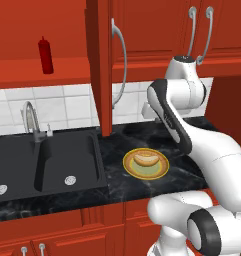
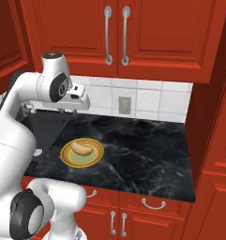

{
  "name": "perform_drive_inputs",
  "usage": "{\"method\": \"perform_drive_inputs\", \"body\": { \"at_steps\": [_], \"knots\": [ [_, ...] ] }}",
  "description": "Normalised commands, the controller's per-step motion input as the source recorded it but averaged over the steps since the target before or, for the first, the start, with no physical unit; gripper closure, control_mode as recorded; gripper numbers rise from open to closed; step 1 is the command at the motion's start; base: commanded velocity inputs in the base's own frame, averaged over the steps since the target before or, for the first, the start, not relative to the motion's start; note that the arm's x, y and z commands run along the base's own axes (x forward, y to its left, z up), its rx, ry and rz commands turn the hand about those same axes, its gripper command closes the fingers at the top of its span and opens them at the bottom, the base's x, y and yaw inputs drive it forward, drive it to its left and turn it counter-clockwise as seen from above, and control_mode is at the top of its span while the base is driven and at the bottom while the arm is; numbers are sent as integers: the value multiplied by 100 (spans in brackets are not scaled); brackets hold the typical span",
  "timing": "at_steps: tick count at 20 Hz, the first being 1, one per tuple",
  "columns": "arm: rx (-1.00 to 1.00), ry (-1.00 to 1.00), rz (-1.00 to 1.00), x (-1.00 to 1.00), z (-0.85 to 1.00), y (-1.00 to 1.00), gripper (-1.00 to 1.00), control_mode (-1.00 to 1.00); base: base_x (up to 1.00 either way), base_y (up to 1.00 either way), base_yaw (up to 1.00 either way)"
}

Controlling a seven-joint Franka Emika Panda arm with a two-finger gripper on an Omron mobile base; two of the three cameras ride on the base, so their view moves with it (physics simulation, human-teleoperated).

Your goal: Move the hot dog bun to the plate on the dining table and place the condiment next to that plate. Then navigate to the fridge and take the sausage and place it on the plate as well.

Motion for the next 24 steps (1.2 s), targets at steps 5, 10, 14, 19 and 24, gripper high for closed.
{"method": "perform_drive_inputs", "body": {
  "at_steps": [5, 10, 14, 19, 24],
  "knots": [
    [-2, 6, 0, -2, -11, 0, -100, -100, 0, 0, 0],
    [-3, 15, 1, 2, -39, 11, -100, -100, 0, 0, 0],
    [-14, 17, 6, 45, -56, 21, -100, -100, 0, 0, 0],
    [-5, 12, 18, 21, -77, 2, -100, -100, 0, 0, 0],
    [1, 0, 36, 0, -66, -16, -100, -100, 0, 0, 0]
  ]
}}
